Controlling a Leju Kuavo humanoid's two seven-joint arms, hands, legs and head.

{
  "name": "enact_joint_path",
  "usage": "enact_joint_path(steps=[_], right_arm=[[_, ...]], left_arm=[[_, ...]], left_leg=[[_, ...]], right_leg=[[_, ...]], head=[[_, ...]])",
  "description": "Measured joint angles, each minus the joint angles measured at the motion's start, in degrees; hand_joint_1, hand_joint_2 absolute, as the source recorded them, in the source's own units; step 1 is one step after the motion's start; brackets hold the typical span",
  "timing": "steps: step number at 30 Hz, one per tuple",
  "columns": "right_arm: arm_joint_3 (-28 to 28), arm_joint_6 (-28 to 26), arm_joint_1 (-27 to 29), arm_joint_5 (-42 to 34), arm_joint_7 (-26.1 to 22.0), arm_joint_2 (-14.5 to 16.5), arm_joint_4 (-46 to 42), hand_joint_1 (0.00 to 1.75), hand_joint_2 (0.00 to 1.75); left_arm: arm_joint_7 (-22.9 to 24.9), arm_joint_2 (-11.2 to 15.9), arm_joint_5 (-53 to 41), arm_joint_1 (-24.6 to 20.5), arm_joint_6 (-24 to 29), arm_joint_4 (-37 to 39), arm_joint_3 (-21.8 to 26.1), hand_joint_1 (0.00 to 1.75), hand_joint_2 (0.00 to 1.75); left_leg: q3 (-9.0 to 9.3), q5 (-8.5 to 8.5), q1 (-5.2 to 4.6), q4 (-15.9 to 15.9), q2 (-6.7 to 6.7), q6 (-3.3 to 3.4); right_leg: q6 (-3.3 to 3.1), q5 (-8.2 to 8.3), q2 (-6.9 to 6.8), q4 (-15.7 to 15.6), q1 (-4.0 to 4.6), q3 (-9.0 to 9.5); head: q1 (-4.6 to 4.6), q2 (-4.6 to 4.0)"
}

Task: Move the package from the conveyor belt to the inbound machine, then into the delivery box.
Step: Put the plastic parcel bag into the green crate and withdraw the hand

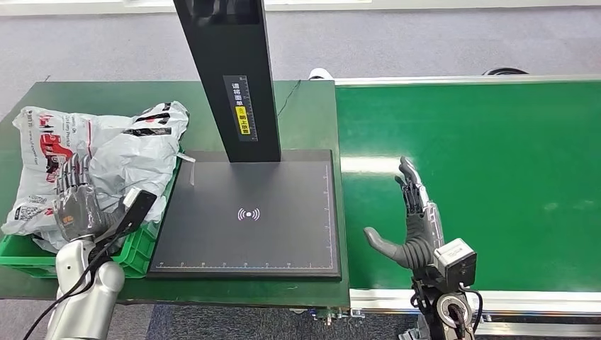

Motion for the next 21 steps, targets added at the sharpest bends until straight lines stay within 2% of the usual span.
enact_joint_path(steps=[5, 14, 18, 21], right_arm=[[0.08, -0.11, 0.66, -0.27, -0.29, 0.00, -0.30, 0.00, 1.75], [0.06, -0.11, 1.26, -0.69, -0.32, -0.02, -0.79, 0.00, 1.75], [0.04, -0.09, 1.58, -0.69, -0.32, -0.02, -0.90, 0.00, 1.75], [0.01, -0.09, 1.79, -0.67, -0.28, -0.02, -0.97, 0.00, 1.75]], left_arm=[[-1.20, -1.19, -1.09, 0.54, 1.70, -1.61, -0.91, 0.00, 1.75], [-0.15, -2.65, -2.80, 0.58, 3.41, -2.64, -1.19, 0.00, 1.75], [-0.59, -2.91, -1.99, 0.63, 6.78, -3.65, -0.96, 0.00, 1.75], [0.23, -3.01, -2.68, 0.70, 5.61, -4.94, -0.33, 0.00, 1.75]], left_leg=[[-0.06, 0.00, 0.00, 0.00, 0.00, 0.00], [-0.06, -0.01, 0.00, 0.00, 0.02, 0.01], [-0.08, -0.01, 0.01, 0.00, 0.02, 0.01], [-0.09, -0.01, 0.01, 0.00, 0.02, 0.01]], right_leg=[[0.00, 0.00, 0.00, 0.00, 0.00, -0.06], [0.00, 0.00, 0.03, 0.00, 0.00, -0.08], [0.00, 0.00, 0.03, 0.00, 0.01, -0.09], [0.00, 0.00, 0.03, 0.00, 0.01, -0.10]], head=[[0.01, 0.00], [0.01, 0.00], [0.01, 0.00], [0.01, 0.00]])
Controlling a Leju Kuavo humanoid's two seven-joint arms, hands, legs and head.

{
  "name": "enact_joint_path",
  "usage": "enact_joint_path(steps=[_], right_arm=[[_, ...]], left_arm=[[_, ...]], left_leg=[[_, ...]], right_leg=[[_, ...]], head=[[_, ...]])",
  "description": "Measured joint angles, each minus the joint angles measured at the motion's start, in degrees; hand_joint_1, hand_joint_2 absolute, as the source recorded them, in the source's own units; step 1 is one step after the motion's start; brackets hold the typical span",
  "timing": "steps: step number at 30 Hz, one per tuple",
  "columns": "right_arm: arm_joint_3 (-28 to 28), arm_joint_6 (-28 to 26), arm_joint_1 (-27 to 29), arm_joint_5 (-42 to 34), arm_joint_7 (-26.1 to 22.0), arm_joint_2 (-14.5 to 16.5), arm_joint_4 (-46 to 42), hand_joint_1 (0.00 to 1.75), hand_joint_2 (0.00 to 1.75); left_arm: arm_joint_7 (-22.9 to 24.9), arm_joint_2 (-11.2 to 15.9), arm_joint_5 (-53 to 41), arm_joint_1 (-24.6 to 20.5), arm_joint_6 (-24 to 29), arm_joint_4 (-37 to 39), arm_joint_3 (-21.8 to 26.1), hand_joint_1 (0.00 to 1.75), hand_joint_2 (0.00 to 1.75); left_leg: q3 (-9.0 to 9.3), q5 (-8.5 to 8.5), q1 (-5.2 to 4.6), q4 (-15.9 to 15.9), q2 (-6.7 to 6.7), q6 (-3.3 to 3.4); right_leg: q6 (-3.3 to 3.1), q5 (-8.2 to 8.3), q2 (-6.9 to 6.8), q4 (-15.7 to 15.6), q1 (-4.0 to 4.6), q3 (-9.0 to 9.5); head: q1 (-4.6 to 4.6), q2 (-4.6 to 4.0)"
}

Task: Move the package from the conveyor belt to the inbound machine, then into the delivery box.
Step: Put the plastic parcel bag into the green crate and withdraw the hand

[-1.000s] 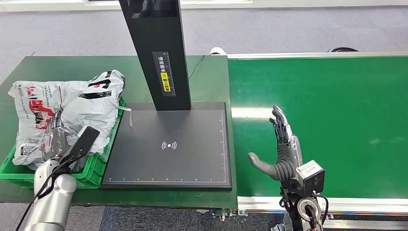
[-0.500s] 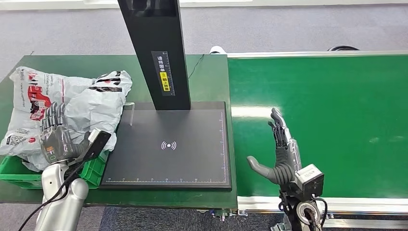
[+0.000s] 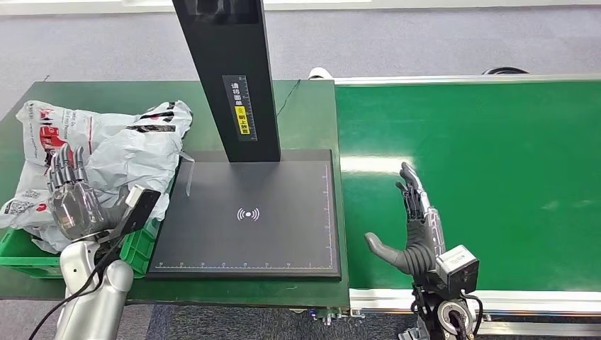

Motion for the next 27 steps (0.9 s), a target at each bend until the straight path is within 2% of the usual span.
enact_joint_path(steps=[6, 10, 15, 21, 27], right_arm=[[-0.10, 0.24, 0.25, 0.20, 0.10, 0.00, -0.26, 0.00, 1.75], [-0.07, 1.02, -0.15, 0.73, 0.15, 0.01, -0.19, 0.00, 1.75], [0.05, 1.19, -0.91, 0.93, 0.16, 0.02, 0.26, 0.00, 1.75], [0.07, 1.22, -1.09, 1.01, 0.16, 0.01, 0.61, 0.00, 1.75], [0.32, 1.89, -2.06, 1.41, 0.16, 0.02, 1.49, 0.00, 1.75]], left_arm=[[5.53, 0.14, -5.02, -1.20, -7.71, 0.94, 2.16, 0.00, 1.75], [10.03, 1.77, -10.52, -4.67, -13.32, 7.85, 4.01, 0.00, 1.75], [10.70, 3.74, -11.67, -8.97, -14.01, 15.86, 5.48, 0.00, 1.75], [10.97, 4.42, -11.91, -10.98, -14.40, 19.81, 6.04, 0.00, 1.75], [12.17, 5.69, -13.08, -13.58, -17.13, 24.67, 6.82, 0.00, 1.75]], left_leg=[[-0.02, 0.00, 0.00, 0.00, 0.01, 0.00], [-0.02, 0.01, 0.01, 0.00, 0.03, 0.00], [0.03, 0.02, 0.01, -0.01, 0.00, 0.00], [0.07, 0.01, 0.01, -0.01, 0.01, 0.00], [0.23, 0.01, 0.01, -0.03, 0.00, 0.00]], right_leg=[[0.00, 0.00, 0.01, 0.00, 0.00, -0.02], [-0.01, 0.02, 0.03, 0.00, 0.01, -0.01], [-0.01, 0.02, 0.01, 0.00, 0.02, 0.06], [-0.01, 0.02, 0.02, 0.00, 0.02, 0.09], [-0.01, 0.02, 0.02, 0.00, 0.02, 0.28]], head=[[0.01, 0.00], [0.00, 0.00], [0.00, 0.00], [0.00, 0.00], [0.00, 0.00]])
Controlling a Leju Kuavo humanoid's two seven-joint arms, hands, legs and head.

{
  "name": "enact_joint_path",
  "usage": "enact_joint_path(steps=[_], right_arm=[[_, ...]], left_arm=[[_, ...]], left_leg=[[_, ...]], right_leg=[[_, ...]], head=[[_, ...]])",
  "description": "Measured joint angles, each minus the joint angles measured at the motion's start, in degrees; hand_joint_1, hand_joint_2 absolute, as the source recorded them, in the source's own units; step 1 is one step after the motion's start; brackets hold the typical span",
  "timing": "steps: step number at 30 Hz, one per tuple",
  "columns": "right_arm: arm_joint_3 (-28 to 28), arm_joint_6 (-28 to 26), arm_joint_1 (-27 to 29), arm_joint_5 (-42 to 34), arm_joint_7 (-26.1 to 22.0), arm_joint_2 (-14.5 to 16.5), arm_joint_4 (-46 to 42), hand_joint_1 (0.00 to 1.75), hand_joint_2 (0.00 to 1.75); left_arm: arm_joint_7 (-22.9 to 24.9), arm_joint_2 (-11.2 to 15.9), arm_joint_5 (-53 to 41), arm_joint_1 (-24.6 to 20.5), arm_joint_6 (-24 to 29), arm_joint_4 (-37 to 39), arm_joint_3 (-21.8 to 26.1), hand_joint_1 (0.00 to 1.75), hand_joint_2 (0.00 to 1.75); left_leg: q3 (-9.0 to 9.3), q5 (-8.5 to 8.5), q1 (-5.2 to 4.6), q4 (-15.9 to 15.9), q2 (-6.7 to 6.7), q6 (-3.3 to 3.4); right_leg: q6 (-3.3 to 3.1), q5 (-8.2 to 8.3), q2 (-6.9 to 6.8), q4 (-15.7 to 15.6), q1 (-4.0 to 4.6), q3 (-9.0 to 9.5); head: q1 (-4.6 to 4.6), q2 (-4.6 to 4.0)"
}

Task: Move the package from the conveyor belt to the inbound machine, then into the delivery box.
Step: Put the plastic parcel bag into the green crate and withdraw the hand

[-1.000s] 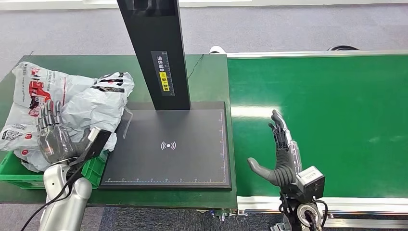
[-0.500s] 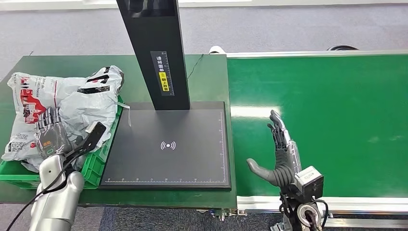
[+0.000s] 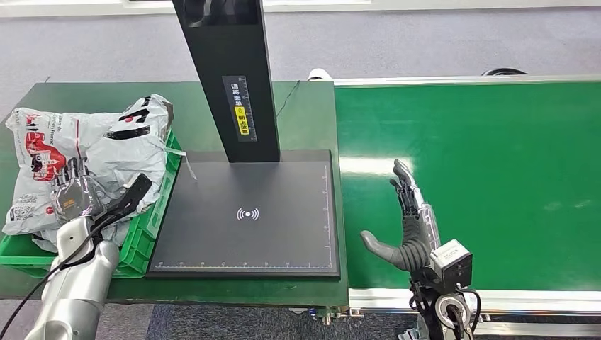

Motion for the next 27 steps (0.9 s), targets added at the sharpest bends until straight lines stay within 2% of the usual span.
enact_joint_path(steps=[6, 11, 15, 18, 22, 24, 27], right_arm=[[0.47, 0.04, -0.95, 0.28, 0.03, 0.00, 1.15, 0.00, 1.75], [0.57, 0.04, -0.98, 0.28, 0.04, -0.01, 1.53, 0.00, 1.75], [0.85, 0.04, -0.97, 0.35, 0.07, -0.03, 1.60, 0.00, 1.75], [1.16, -0.02, -0.91, 0.45, 0.14, -0.11, 1.60, 0.00, 1.75], [1.44, -0.23, -0.58, 0.45, 0.21, -0.37, 1.59, 0.00, 1.75], [1.66, -0.45, -0.38, 0.44, 0.23, -0.48, 1.59, 0.00, 1.75], [1.86, -1.00, -0.08, 0.43, 0.32, -0.63, 1.57, 0.00, 1.75]], left_arm=[[-0.85, 1.66, 1.42, -2.63, 5.58, 6.01, 1.65, 0.00, 1.75], [-1.23, 2.20, 1.97, -3.26, 7.42, 7.51, 2.63, 0.00, 1.75], [-4.84, 2.28, 5.51, -2.78, 13.28, 7.07, 3.45, 0.00, 1.75], [-10.92, 1.88, 11.90, -0.31, 18.15, 3.37, 3.97, 0.00, 1.75], [-18.22, 0.03, 19.36, 5.18, 19.02, -6.47, 4.04, 0.00, 1.75], [-20.31, -1.24, 20.46, 7.57, 18.90, -11.62, 4.01, 0.00, 1.75], [-20.03, -2.70, 21.26, 9.84, 17.12, -17.65, 3.25, 0.00, 1.75]], left_leg=[[0.25, 0.00, 0.01, -0.03, 0.08, 0.00], [0.32, 0.00, 0.01, -0.03, 0.07, 0.00], [0.32, 0.00, 0.01, -0.03, 0.09, 0.00], [0.30, 0.00, 0.01, -0.02, 0.15, -0.01], [0.12, -0.01, 0.01, 0.01, 0.14, 0.00], [-0.02, -0.02, 0.00, 0.03, 0.12, 0.01], [-0.16, -0.04, -0.01, 0.08, 0.10, 0.04]], right_leg=[[-0.01, 0.00, 0.05, 0.00, 0.02, 0.21], [-0.01, 0.00, 0.06, 0.01, 0.02, 0.27], [-0.01, 0.00, 0.07, 0.01, 0.02, 0.25], [-0.01, 0.00, 0.14, 0.01, 0.02, 0.18], [0.00, -0.01, 0.16, 0.00, 0.02, 0.00], [0.01, -0.01, 0.15, -0.01, 0.00, -0.10], [0.02, 0.00, 0.13, -0.02, -0.02, -0.22]], head=[[0.00, 0.00], [0.00, 0.00], [0.01, 0.00], [0.00, 0.00], [0.02, 0.00], [0.03, 0.00], [0.01, 0.00]])
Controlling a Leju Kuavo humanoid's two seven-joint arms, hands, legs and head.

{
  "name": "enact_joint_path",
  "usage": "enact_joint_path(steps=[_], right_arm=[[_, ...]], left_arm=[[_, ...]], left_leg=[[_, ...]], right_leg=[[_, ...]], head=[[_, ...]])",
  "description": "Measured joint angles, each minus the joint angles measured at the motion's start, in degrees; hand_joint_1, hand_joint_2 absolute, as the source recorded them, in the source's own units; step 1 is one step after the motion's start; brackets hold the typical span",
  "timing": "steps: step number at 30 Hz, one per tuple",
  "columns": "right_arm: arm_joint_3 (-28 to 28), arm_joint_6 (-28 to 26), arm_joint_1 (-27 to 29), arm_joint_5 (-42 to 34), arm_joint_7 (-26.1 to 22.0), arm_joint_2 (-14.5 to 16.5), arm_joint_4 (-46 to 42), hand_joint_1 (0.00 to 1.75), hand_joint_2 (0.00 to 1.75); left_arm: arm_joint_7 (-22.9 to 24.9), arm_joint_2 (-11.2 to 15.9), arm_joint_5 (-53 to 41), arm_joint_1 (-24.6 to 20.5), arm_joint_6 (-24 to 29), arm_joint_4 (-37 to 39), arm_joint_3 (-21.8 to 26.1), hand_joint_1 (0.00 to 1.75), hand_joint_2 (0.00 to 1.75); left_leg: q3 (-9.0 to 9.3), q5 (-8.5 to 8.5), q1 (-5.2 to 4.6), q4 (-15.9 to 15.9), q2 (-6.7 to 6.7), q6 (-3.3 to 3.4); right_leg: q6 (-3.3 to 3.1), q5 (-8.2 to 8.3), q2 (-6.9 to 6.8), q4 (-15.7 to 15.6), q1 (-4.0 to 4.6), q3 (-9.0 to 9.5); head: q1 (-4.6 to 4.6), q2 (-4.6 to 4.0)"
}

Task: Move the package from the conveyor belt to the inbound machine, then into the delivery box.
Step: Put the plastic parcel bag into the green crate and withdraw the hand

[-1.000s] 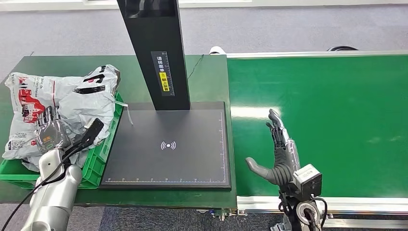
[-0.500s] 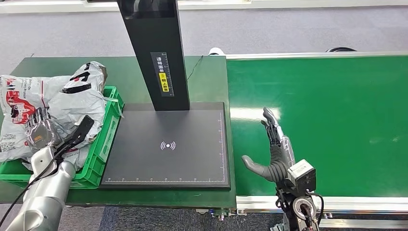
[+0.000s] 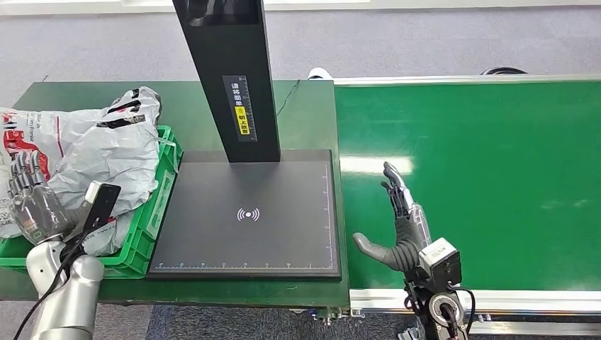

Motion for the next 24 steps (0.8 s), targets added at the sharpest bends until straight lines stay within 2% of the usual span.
enact_joint_path(steps=[6, 11, 17, 20, 24], right_arm=[[-0.01, -0.25, 0.20, -0.02, 0.09, -0.44, -0.01, 0.00, 1.75], [-0.02, -0.29, 0.35, -0.01, 0.09, -0.69, -0.01, 0.00, 1.75], [-0.02, -0.29, 0.45, -0.04, 0.09, -0.95, -0.02, 0.00, 1.75], [0.01, -0.29, 0.41, -0.29, 0.02, -1.11, 0.00, 0.00, 1.75], [0.13, -0.29, 0.34, -0.71, -0.13, -1.24, 0.00, 0.00, 1.75]], left_arm=[[-0.28, -1.61, 6.01, 1.84, -6.84, -6.57, -3.93, 0.00, 1.75], [-2.52, -2.46, 11.03, 2.72, -8.90, -9.39, -5.89, 0.00, 1.75], [-13.12, -3.35, 27.61, 4.94, -10.08, -14.48, -7.52, 0.00, 1.75], [-19.55, -4.08, 37.64, 6.71, -13.32, -18.20, -8.87, 0.00, 1.75], [-23.08, -5.37, 43.85, 8.68, -17.22, -22.18, -11.36, 0.00, 1.75]], left_leg=[[-0.04, -0.01, 0.01, 0.01, 0.01, 0.01], [-0.05, -0.01, 0.01, 0.01, 0.00, 0.01], [-0.10, -0.02, 0.01, 0.01, 0.00, 0.02], [-0.12, -0.03, 0.00, 0.01, -0.02, 0.04], [-0.15, -0.03, 0.00, 0.01, -0.01, 0.04]], right_leg=[[0.00, 0.00, -0.02, 0.00, 0.00, -0.02], [0.00, 0.00, -0.02, 0.00, 0.01, -0.03], [0.01, 0.00, -0.02, 0.00, 0.01, -0.08], [0.01, -0.01, -0.02, -0.01, 0.00, -0.08], [0.02, -0.01, -0.02, -0.01, 0.00, -0.09]], head=[[0.01, 0.00], [-0.01, 0.00], [0.00, 0.00], [0.00, 0.00], [0.00, 0.00]])
